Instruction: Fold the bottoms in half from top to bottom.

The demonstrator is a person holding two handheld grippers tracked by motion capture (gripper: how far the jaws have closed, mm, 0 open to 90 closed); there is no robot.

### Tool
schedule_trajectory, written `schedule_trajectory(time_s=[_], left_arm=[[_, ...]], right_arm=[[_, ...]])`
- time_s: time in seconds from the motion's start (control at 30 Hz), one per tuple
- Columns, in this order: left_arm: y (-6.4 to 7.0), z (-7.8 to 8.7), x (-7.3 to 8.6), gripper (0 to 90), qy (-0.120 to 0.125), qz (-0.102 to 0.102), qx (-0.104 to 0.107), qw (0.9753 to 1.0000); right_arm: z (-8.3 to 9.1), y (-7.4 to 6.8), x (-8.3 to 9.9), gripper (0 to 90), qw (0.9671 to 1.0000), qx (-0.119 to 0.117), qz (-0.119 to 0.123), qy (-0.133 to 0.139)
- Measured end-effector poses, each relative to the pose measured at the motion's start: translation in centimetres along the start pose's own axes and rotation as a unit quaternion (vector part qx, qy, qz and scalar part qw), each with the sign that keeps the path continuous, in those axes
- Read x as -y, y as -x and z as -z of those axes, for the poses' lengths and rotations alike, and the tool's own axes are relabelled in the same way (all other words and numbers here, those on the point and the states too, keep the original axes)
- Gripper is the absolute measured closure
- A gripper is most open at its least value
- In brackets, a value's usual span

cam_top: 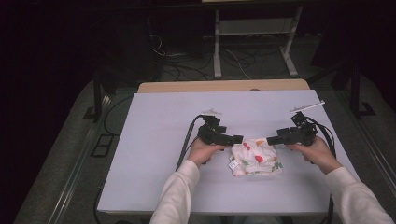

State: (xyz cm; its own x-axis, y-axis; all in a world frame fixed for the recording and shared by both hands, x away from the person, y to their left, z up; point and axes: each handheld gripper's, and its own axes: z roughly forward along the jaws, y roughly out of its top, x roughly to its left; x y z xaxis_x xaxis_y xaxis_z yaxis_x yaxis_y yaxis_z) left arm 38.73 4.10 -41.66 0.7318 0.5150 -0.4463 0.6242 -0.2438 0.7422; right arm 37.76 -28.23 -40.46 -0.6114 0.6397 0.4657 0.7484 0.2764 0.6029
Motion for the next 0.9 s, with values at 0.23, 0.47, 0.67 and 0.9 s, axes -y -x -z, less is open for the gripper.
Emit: schedule_trajectory(time_s=[0.23,0.47,0.67,0.9], left_arm=[[-1.0,-0.2,0.1,3.7,-0.005,0.011,-0.007,0.9999],[-1.6,-0.9,0.4,3.6,-0.011,0.018,-0.010,0.9997],[-2.2,-1.5,0.7,3.7,-0.016,0.022,-0.010,0.9996],[-2.2,-2.6,1.2,3.7,-0.028,0.020,-0.001,0.9994]], right_arm=[[0.0,1.2,-0.1,2.1,0.9999,0.011,-0.010,0.006],[-0.4,2.2,-0.1,2.1,0.9998,0.010,-0.017,0.007],[-1.4,2.7,-0.1,2.1,0.9998,0.014,-0.016,0.000],[-2.2,3.3,0.1,2.1,0.9996,0.016,-0.022,-0.007]])
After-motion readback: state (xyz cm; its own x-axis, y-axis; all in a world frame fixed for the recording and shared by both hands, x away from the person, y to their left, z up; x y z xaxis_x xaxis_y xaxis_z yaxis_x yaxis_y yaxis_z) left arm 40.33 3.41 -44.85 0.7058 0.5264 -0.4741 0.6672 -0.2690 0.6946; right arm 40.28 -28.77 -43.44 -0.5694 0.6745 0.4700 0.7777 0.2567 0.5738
